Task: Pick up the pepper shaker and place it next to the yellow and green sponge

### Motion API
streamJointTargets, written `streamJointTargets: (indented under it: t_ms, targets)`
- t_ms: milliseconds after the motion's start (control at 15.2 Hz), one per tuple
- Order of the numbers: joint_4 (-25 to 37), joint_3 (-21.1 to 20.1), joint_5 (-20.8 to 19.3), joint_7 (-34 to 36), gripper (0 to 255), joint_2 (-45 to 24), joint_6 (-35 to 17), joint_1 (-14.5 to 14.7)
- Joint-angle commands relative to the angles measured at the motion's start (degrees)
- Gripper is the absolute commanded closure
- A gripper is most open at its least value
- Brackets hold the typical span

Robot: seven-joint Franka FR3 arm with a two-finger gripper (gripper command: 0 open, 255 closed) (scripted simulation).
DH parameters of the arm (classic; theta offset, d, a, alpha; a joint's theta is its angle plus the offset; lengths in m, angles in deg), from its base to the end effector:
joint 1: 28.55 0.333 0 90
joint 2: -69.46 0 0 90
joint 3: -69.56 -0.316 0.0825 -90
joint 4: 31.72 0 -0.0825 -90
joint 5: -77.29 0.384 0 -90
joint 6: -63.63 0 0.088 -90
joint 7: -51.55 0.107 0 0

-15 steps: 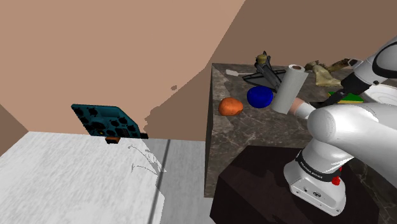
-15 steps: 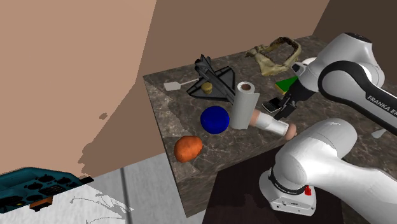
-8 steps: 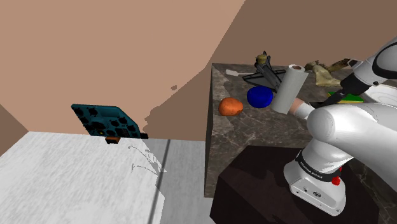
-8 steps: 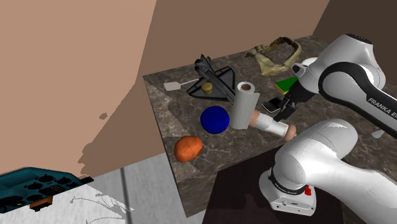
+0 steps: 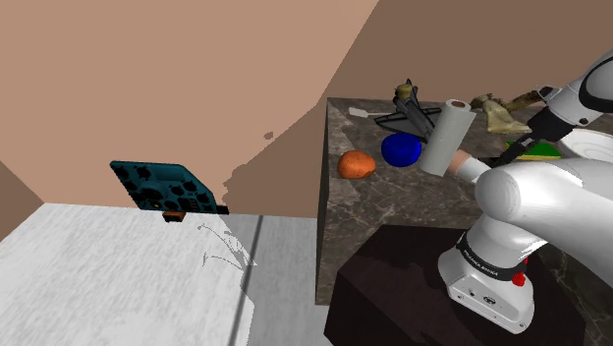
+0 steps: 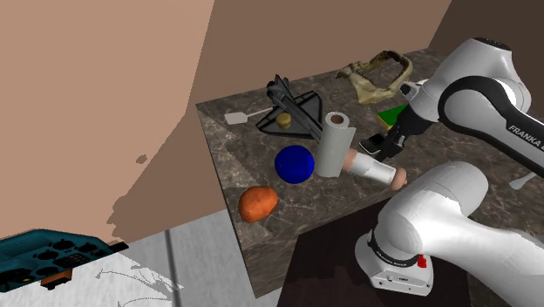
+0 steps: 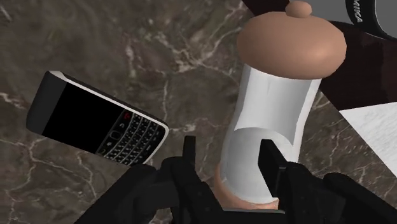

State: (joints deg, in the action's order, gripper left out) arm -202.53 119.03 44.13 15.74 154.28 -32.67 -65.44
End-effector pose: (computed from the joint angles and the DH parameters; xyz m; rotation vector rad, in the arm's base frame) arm 0.0385 -0.2251 0.3828 -2.9691 0.2292 -0.4112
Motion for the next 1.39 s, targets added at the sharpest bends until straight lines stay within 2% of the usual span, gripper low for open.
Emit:
streamJointTargets:
  t_ms: [0,264,330,396,594,1056,1320]
  targets:
    - [0.33,-1.58,1.68,0.53,255,0.31,1.31,0.92]
    - [2.89,-4.58,4.46,1.48,255,0.42,3.43,2.70]
    - [2.40,-3.73,3.66,1.16,255,0.29,2.86,2.29]
    - [2.40,-3.73,3.66,1.16,0,0.29,2.86,2.29]
    - [1.91,-2.21,4.77,3.63,0,-5.17,4.00,4.20]
    - [-3.49,2.18,0.32,3.52,0,-5.85,-0.92,1.99]
    - [-3.49,2.18,0.32,3.52,0,-5.85,-0.92,1.99]
